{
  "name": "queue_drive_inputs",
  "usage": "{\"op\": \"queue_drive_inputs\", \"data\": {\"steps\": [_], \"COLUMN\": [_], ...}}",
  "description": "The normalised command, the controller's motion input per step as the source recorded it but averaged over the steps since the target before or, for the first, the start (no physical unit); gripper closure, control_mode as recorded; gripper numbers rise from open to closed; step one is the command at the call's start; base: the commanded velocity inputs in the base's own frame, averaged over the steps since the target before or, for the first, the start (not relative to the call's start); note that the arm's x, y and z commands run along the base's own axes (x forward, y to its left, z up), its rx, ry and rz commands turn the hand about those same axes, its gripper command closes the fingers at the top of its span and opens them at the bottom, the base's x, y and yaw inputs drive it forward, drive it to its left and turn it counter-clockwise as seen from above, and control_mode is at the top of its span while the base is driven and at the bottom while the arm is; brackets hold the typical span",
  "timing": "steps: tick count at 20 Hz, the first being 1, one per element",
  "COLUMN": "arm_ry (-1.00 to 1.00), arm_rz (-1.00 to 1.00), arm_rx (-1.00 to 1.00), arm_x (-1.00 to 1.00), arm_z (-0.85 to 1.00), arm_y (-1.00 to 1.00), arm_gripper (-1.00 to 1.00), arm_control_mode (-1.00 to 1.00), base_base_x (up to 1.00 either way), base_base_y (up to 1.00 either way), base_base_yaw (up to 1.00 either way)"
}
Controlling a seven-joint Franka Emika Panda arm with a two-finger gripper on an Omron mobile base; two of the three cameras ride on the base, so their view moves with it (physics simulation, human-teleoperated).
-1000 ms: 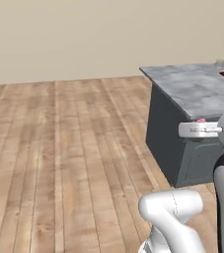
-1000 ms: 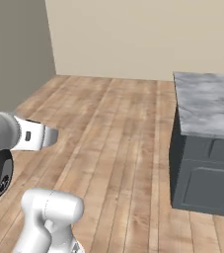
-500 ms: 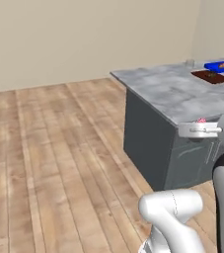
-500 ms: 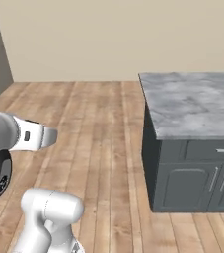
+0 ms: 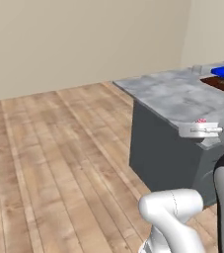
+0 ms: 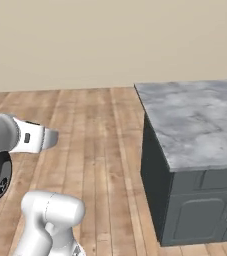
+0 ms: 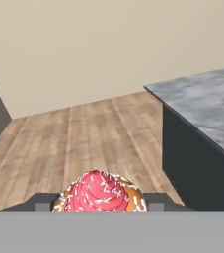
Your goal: Take the donut and cupcake from the fridge and place them on the empty tray on the dining counter.
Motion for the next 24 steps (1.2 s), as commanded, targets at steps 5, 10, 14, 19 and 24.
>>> {"op": "queue_drive_inputs", "data": {"steps": [5,10,14,19,24], "arm_ry": [0.0,0.0,0.0,0.0,0.0], "arm_rz": [0.0,0.0,0.0,0.0,0.0], "arm_rx": [0.0,0.0,0.0,0.0,0.0], "arm_x": [0.0,0.0,0.0,0.0,0.0], "arm_z": [0.0,0.0,0.0,0.0,0.0], "arm_y": [0.0,0.0,0.0,0.0,0.0], "arm_gripper": [1.0,1.0,1.0,1.0,1.0], "arm_control_mode": [1.0,1.0,1.0,1.0,1.0], "base_base_x": [1.0,1.0,1.0,1.0,1.0], "base_base_y": [0.71,0.5,0.51,0.72,0.8], "base_base_yaw": [-0.12,-0.16,-0.24,-0.32,-0.4]}}
